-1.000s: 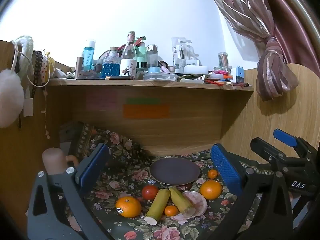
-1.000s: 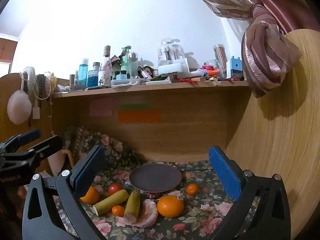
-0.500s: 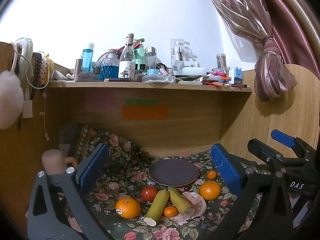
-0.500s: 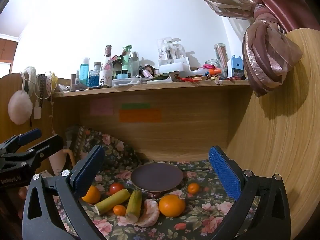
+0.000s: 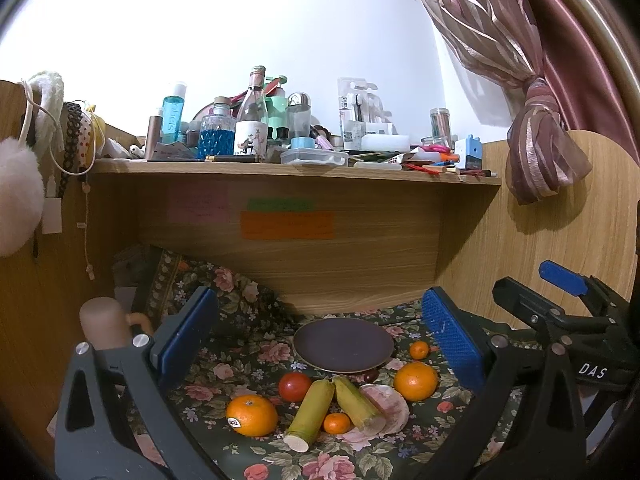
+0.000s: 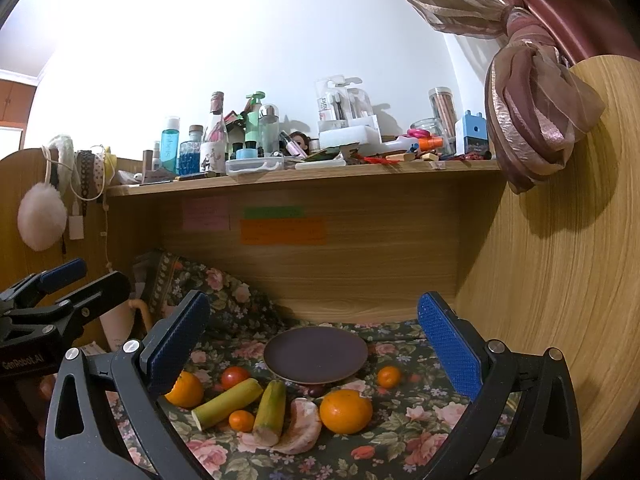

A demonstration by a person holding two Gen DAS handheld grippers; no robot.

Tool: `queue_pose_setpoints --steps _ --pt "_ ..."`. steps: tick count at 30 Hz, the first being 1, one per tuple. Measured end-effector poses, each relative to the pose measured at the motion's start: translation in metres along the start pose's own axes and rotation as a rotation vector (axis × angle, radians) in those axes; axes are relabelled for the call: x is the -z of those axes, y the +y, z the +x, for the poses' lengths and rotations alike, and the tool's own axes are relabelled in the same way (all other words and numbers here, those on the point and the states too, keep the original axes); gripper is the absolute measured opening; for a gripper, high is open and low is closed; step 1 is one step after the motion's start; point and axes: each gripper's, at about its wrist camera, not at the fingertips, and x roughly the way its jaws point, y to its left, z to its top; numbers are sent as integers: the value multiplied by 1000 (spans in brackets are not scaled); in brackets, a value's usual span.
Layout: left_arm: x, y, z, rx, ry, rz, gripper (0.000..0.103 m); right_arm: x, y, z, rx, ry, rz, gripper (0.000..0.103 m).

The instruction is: Organize fruits

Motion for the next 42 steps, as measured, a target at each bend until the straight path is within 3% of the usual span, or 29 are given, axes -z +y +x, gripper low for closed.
queue_pose_setpoints --steps 42 --pt "1 -1 6 22 -1 -1 103 -1 4 3 -13 13 9 103"
